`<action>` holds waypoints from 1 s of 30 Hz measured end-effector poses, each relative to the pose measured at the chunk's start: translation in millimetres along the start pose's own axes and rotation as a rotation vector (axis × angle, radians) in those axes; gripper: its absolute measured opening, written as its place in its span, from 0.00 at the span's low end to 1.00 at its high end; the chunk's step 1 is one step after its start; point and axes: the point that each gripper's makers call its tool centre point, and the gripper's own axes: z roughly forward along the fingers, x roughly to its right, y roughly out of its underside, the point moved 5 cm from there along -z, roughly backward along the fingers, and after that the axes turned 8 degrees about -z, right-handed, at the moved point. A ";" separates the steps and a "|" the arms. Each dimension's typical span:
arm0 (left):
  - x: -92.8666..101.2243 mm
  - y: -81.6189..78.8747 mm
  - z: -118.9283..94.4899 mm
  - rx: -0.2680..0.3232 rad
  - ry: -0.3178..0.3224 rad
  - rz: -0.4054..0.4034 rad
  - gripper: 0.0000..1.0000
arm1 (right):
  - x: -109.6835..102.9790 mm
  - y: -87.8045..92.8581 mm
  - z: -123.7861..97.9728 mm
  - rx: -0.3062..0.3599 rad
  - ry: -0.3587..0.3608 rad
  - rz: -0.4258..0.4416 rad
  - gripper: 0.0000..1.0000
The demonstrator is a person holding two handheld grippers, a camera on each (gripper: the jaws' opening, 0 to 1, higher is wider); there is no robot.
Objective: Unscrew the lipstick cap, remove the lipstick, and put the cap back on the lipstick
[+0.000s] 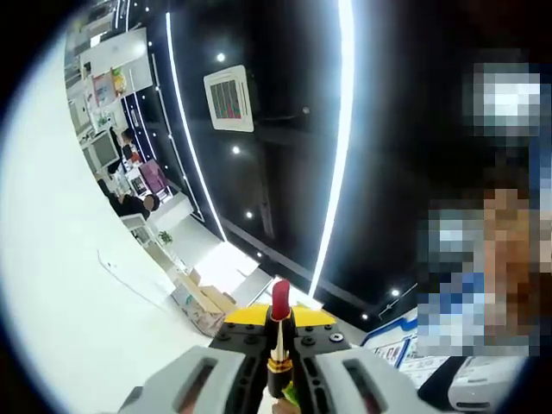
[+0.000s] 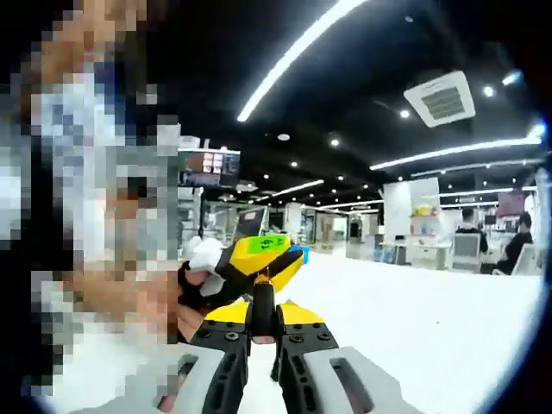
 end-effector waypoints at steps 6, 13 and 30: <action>2.6 -0.5 1.0 0.001 0.025 -0.004 0.09 | -0.6 -1.2 0.1 0.055 -0.058 0.194 0.10; 8.9 -0.4 2.8 0.002 0.052 -0.006 0.09 | -0.7 2.8 1.4 0.153 -0.181 0.562 0.10; 15.0 -0.6 4.2 0.006 0.102 -0.039 0.09 | -7.8 5.4 2.8 0.276 -0.343 1.029 0.09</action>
